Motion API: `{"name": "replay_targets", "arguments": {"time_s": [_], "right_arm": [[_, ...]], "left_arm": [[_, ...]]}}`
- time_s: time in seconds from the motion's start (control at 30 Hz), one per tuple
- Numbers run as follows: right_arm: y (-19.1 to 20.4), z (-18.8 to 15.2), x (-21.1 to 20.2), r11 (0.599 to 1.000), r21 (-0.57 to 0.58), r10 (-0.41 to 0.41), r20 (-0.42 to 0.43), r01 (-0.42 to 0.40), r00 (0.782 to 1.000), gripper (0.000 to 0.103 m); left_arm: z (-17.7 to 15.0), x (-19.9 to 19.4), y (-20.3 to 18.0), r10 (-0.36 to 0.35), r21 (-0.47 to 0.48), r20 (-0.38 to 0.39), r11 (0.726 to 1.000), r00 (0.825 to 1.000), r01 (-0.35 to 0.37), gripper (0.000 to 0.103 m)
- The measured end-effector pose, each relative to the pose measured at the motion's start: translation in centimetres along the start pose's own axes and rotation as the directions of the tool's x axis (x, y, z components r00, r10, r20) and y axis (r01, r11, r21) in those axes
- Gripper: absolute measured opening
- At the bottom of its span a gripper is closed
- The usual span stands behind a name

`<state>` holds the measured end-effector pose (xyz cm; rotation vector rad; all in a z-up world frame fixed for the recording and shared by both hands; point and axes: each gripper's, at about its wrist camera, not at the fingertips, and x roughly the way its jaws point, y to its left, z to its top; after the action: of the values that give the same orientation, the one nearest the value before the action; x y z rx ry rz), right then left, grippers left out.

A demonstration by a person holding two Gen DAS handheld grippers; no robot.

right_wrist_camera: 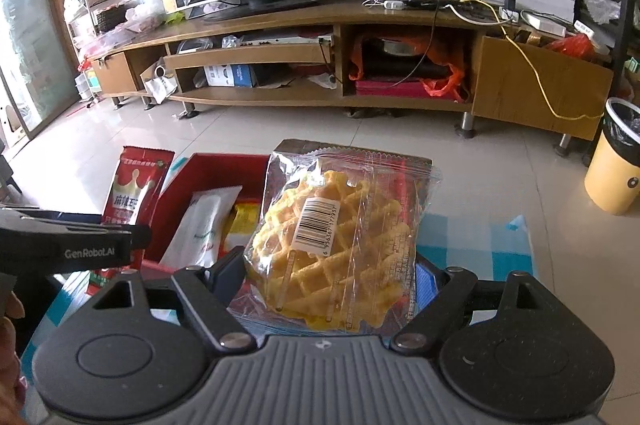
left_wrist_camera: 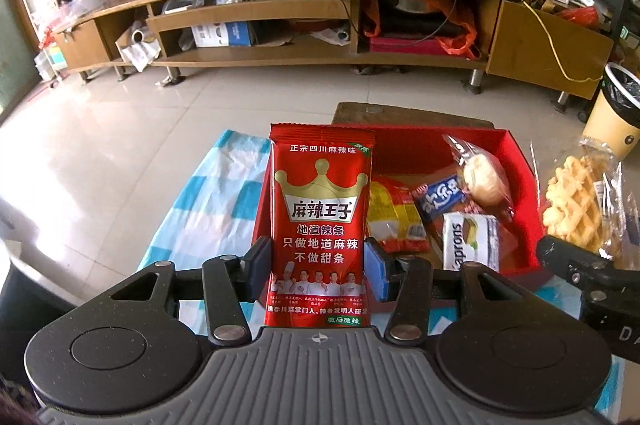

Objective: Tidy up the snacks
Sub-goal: 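Carry the spicy strip pack and waffle over the red box with both tools, then lower both packs into the red box and open both tools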

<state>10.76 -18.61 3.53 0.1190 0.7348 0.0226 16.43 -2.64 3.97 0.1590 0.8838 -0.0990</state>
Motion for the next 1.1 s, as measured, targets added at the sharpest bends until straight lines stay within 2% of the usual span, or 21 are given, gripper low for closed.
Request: {"name": "replay_targets", "arguments": {"time_s": [0.4,0.47,0.53,0.8,0.9,0.97,1.1], "right_arm": [[-1.0,2.1,4.7,1.000,0.007,-0.014,-0.031,0.014,0.999,0.079],[-1.0,2.2,5.4,1.000,0.000,-0.015,-0.039,0.015,0.999,0.079],[-1.0,2.3,6.0,1.000,-0.003,-0.015,-0.047,0.015,0.999,0.079],[-1.4,2.2,8.8,1.000,0.005,0.005,-0.112,-0.004,0.994,0.079],[-1.3,2.2,9.4,1.000,0.001,0.000,-0.123,0.000,0.992,0.079],[-1.3,2.2,9.5,1.000,-0.004,0.000,-0.120,-0.001,0.993,0.080],[-1.0,2.2,9.5,1.000,-0.010,0.000,-0.119,-0.001,0.993,0.082]], "left_arm": [[1.9,3.6,-0.3,0.034,0.013,-0.020,0.999,0.999,-0.033,0.057],[2.2,4.1,-0.4,0.035,0.013,-0.026,0.999,0.999,-0.034,0.052],[2.4,4.4,-0.4,0.033,0.013,-0.028,0.999,0.999,-0.033,0.052],[2.2,6.0,-1.3,0.041,0.041,-0.059,0.998,0.997,-0.038,0.053],[2.3,6.0,-1.4,0.042,0.042,-0.057,0.998,0.997,-0.040,0.056],[2.3,6.0,-1.3,0.039,0.037,-0.057,0.999,0.998,-0.036,0.062],[2.3,5.9,-1.2,0.036,0.036,-0.060,0.999,0.998,-0.034,0.063]]}}
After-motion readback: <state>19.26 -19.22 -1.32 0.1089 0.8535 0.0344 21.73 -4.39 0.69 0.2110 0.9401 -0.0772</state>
